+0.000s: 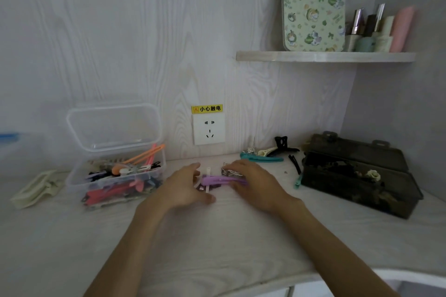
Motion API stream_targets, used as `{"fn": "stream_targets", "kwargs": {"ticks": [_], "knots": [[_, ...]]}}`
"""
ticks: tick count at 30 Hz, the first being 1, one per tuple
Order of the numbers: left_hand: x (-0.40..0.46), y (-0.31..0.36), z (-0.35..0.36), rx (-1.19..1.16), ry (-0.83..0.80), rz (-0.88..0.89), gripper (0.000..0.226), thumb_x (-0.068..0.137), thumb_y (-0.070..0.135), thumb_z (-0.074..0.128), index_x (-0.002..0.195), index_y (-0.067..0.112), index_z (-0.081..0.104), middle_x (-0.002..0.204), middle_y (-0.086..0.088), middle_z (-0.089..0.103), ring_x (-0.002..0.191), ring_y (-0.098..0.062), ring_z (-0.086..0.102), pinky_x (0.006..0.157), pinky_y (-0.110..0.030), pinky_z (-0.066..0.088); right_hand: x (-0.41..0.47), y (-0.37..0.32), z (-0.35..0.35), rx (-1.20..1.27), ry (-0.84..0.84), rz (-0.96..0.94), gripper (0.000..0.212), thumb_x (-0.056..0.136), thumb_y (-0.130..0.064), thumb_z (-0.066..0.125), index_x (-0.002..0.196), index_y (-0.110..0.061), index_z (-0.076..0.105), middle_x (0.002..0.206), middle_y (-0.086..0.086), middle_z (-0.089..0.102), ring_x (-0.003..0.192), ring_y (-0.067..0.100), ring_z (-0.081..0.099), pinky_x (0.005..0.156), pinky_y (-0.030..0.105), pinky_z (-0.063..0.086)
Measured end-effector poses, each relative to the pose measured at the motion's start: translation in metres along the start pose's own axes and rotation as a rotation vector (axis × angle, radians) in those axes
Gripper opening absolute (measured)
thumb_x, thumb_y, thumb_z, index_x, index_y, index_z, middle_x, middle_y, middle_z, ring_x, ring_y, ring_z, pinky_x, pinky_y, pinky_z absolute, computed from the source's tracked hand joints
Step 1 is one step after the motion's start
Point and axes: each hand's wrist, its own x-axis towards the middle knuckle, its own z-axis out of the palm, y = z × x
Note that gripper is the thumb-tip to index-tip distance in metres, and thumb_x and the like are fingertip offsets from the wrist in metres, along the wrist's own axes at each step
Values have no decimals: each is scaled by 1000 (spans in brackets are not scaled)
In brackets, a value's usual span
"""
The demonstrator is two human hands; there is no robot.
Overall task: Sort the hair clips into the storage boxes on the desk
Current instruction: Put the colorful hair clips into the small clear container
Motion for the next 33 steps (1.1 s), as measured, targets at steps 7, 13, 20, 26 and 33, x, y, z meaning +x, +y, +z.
{"fn": "stream_targets", "kwargs": {"ticks": [7,13,20,26,33], "knots": [[-1,-7,-2,184,94,-78,46,73,43,74,105,11,65,106,-6,67,99,-22,63,87,-33,50,0,-8,-3,-190,236,-151,36,78,-38,68,111,-28,61,130,-2,48,116,18,46,96,31,36],[1,-12,-7,161,160,-101,30,83,14,62,113,15,67,118,-6,66,112,-22,60,97,-31,46,7,-8,2,-312,268,-76,31,82,-27,66,114,-26,65,118,2,57,110,24,52,92,37,44],[2,-11,0,202,189,-73,30,87,13,53,114,18,65,122,-5,63,115,-25,57,99,-38,45,6,-7,9,-391,239,-100,18,80,-36,65,91,-26,74,130,5,55,121,30,49,99,44,40],[-5,5,4,191,306,48,31,93,13,45,115,24,64,123,-1,63,113,-22,58,97,-37,45,7,-7,8,-166,354,-49,21,88,-27,59,105,-18,67,112,4,63,105,22,56,89,33,42],[-32,3,-38,58,852,155,26,91,11,47,105,20,67,100,-3,65,94,-23,58,76,-38,46,18,-24,5,47,422,-16,22,96,-23,43,109,-20,61,85,0,64,73,16,55,69,33,45]]}}
